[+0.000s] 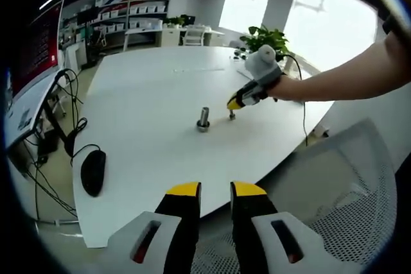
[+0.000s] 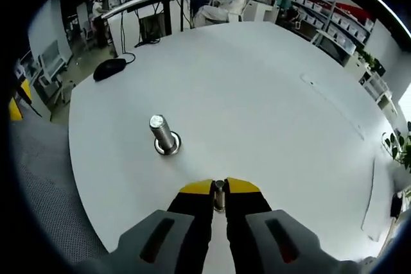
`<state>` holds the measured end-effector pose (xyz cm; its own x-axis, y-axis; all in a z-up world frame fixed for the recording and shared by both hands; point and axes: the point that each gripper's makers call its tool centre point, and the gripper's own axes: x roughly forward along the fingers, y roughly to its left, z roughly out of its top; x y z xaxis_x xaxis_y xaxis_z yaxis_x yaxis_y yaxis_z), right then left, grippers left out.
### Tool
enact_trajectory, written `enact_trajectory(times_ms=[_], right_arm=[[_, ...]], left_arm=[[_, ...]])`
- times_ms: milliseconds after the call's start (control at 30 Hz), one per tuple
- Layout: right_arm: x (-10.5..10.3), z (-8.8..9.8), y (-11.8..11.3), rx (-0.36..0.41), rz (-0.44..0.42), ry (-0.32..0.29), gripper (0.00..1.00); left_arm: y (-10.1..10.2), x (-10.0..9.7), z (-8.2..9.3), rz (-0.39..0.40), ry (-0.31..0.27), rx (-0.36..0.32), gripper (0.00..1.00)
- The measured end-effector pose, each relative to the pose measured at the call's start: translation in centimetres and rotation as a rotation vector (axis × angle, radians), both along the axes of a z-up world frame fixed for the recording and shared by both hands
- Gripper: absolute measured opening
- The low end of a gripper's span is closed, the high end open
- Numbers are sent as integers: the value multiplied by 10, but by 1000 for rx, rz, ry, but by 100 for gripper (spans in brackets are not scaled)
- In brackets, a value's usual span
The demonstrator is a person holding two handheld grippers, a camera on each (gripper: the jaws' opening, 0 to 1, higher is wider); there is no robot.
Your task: Place the washer onto the threaded stud by aligning its center hole with the stud, sliding it down to the base, and recovering from edge contact or off-axis alignment until the washer reaches the visible bottom stop.
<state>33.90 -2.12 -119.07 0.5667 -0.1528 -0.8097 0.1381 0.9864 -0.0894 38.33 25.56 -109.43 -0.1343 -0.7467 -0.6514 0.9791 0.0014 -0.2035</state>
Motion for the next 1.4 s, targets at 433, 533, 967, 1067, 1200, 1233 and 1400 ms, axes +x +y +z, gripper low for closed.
enact_trajectory(times_ms=[433, 533, 967, 1067, 1200, 1233, 1400], right_arm=[[1, 0, 3, 3, -2, -47, 8], [0, 1, 6, 14, -17, -71, 8], [-12, -1, 4, 50, -74, -96, 9], [-10, 0, 6, 54, -81, -98, 9], [-9, 2, 8, 49, -72, -94, 9], [-9, 2, 7, 48, -71, -93, 9], [-9, 3, 6, 48, -68, -92, 9]], left_arm=[[0, 1, -1, 5, -1, 2, 16], [0, 0, -1, 1, -3, 5, 16], [1, 1, -1, 0, -4, 6, 15], [1, 1, -2, 0, -5, 8, 15], [1, 1, -1, -1, -5, 8, 15], [1, 1, -2, -1, -6, 9, 15], [1, 1, -2, -1, -6, 9, 15]])
